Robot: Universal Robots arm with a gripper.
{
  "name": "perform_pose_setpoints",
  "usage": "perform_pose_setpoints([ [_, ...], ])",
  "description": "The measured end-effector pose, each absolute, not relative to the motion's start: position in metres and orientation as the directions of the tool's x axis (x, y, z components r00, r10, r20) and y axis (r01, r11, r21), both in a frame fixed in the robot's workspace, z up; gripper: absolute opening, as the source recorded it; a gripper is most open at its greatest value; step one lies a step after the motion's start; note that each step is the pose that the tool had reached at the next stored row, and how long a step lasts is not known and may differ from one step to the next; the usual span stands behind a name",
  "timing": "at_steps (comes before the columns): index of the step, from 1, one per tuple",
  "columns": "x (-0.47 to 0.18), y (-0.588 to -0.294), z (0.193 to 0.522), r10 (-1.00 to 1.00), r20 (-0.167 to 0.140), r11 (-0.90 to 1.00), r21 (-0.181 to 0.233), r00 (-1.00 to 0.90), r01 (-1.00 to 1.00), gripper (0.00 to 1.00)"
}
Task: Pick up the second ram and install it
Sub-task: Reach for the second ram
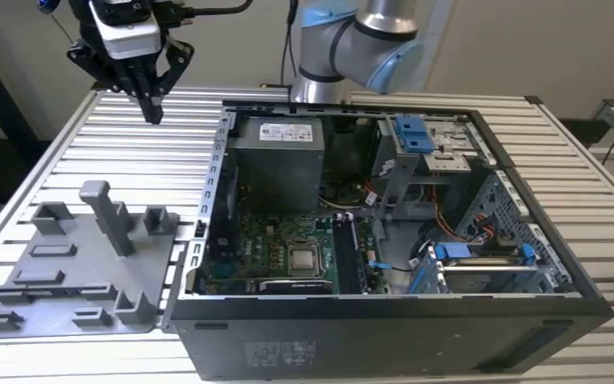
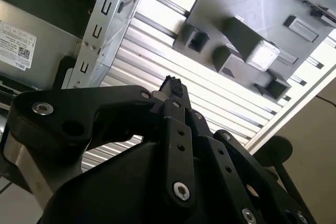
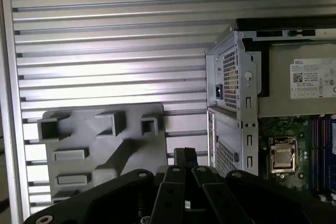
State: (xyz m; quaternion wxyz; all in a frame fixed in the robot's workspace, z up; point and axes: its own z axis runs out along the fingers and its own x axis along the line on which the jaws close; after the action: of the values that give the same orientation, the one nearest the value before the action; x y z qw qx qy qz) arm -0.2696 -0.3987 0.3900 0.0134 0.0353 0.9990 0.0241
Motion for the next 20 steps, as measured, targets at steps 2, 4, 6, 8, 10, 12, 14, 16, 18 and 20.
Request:
perform_pose_setpoints([
  [2,-0.275,-0.399,0.390,0.071,-0.025,0.996,0.049,-0.997,0.070,0.11],
  [4,-0.282,-0.399,0.390,0.071,-0.025,0.996,0.049,-0.997,0.070,0.11],
  [6,-0.287,-0.399,0.389,0.071,-0.025,0.996,0.049,-0.997,0.070,0.11],
  [8,-0.293,-0.399,0.389,0.071,-0.025,0.996,0.049,-0.997,0.070,0.11],
  [10,-0.298,-0.399,0.389,0.071,-0.025,0.996,0.049,-0.997,0.070,0.11],
  [12,-0.304,-0.399,0.389,0.071,-0.025,0.996,0.049,-0.997,0.070,0.11],
  [14,-0.310,-0.399,0.389,0.071,-0.025,0.996,0.049,-0.997,0.070,0.11],
  [16,-0.315,-0.399,0.388,0.071,-0.025,0.996,0.049,-0.997,0.070,0.11],
  [18,-0.321,-0.399,0.388,0.071,-0.025,0.996,0.049,-0.997,0.070,0.11],
  [20,-0.327,-0.399,0.388,0.071,-0.025,0.996,0.049,-0.997,0.070,0.11],
])
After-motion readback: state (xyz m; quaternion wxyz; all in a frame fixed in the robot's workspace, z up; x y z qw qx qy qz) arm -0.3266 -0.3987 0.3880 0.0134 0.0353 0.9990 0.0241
